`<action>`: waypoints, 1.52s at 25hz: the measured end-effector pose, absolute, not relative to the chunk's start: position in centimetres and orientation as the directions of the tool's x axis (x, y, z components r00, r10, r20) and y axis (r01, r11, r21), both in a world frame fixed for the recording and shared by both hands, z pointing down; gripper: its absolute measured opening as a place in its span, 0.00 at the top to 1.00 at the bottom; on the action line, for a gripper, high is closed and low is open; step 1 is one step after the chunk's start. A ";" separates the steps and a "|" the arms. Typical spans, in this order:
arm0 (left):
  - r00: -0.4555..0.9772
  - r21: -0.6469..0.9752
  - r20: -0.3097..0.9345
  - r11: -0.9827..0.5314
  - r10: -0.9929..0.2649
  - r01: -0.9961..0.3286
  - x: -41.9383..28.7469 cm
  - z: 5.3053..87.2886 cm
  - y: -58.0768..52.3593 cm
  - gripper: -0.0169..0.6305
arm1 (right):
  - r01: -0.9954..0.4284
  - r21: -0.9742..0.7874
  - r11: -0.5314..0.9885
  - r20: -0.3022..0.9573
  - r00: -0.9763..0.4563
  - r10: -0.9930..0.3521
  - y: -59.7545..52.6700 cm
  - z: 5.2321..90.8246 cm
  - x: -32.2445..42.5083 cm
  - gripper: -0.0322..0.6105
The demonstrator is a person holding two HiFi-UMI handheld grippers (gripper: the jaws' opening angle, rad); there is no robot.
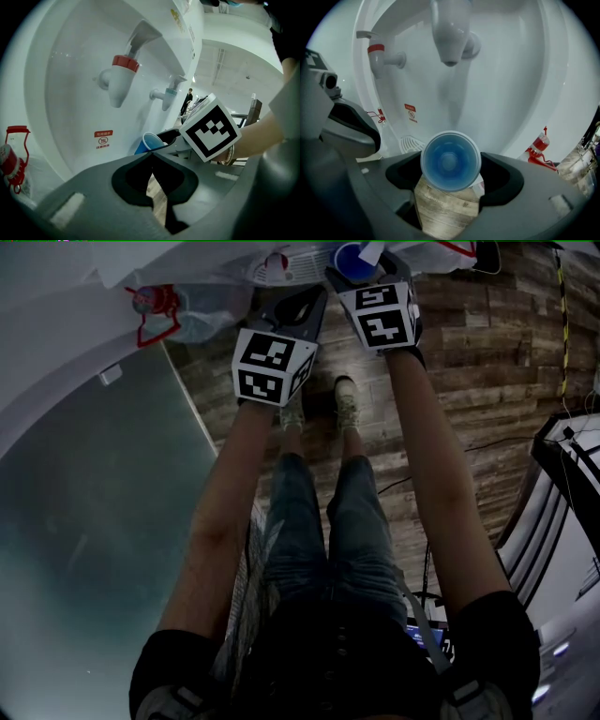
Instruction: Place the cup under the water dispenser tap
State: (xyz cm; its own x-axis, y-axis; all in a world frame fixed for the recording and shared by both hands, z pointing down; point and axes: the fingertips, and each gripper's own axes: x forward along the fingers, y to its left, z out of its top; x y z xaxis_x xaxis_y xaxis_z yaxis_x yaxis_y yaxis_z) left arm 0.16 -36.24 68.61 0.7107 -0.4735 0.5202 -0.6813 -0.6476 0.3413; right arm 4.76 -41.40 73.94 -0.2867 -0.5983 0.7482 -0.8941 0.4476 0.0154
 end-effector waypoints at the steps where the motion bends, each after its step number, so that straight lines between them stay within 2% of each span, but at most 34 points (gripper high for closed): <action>1: 0.710 0.343 0.521 -0.645 -0.474 -0.683 0.1 68.7 -36.2 0.98 | -0.893 0.016 0.450 0.752 -0.285 -0.594 -41.4 74.2 4.8 0.39; 20: 0.691 0.349 0.523 -0.615 -0.499 -0.707 -1.0 68.3 -36.1 0.98 | -0.902 -0.011 0.431 0.747 -0.294 -0.597 -41.8 74.3 4.5 0.38; 34: 0.692 0.326 0.522 -0.633 -0.499 -0.703 -0.2 64.9 -35.3 0.98 | -0.924 -0.116 0.365 0.670 -0.345 -0.657 -40.1 69.1 4.1 0.36; 38: 0.682 0.315 0.511 -0.624 -0.523 -0.715 -0.6 63.0 -35.3 0.98 | -0.929 -0.156 0.335 0.651 -0.352 -0.672 -39.2 67.2 4.0 0.39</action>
